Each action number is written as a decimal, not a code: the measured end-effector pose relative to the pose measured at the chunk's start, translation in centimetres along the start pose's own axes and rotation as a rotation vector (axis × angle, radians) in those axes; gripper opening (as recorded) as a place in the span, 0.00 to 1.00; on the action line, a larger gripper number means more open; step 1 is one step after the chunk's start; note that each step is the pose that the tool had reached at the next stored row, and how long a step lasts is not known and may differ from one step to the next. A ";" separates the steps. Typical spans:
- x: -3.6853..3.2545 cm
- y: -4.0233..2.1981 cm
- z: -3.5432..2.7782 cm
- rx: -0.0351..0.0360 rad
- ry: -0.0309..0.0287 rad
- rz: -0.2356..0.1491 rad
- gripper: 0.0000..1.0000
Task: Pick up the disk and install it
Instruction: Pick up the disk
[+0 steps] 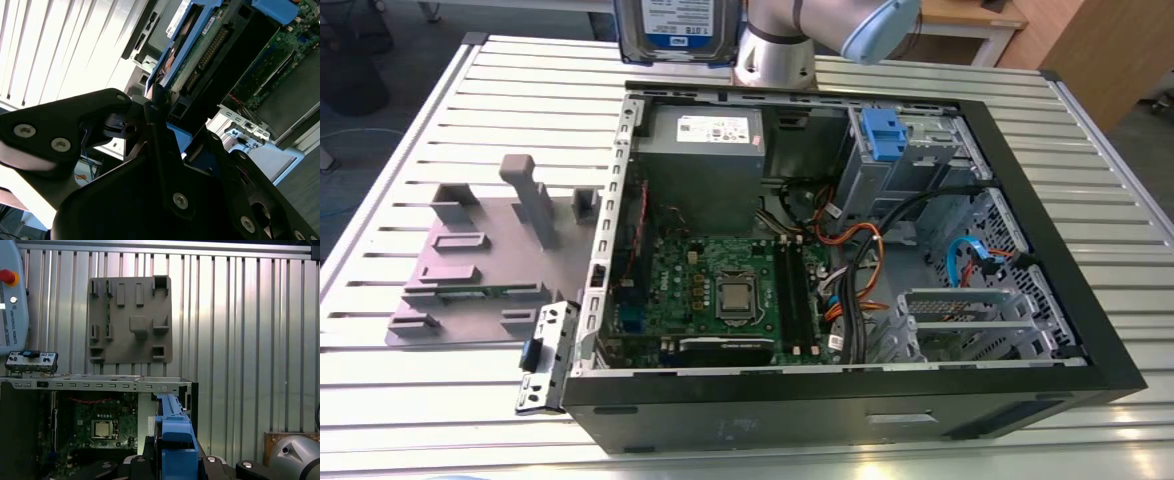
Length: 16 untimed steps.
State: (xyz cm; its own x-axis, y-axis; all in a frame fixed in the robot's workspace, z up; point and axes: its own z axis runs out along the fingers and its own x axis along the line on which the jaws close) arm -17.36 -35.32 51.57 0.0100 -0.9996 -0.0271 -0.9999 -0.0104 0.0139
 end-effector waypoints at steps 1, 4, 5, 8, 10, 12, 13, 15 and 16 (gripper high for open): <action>0.00 -0.03 0.00 0.0000 0.0000 0.000 0.36; 0.00 -0.11 0.00 0.0000 0.0000 0.000 0.36; 0.00 -0.14 0.00 0.0000 0.0000 0.000 0.36; 0.00 -0.23 0.00 0.0001 0.0000 0.000 0.36; 0.00 -0.28 0.00 0.0000 0.0000 0.000 0.36; 0.00 -0.45 0.00 0.0000 0.0000 0.000 0.36; 0.01 -0.62 -0.01 0.0001 0.0000 0.000 0.36; 0.01 -0.65 -0.01 0.0000 0.0000 0.000 0.36; 0.01 -0.68 0.00 0.0000 0.0000 0.000 0.36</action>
State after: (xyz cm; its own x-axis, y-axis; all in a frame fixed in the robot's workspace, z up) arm -16.68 -35.32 51.57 0.0100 -0.9996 -0.0271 -0.9999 -0.0104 0.0139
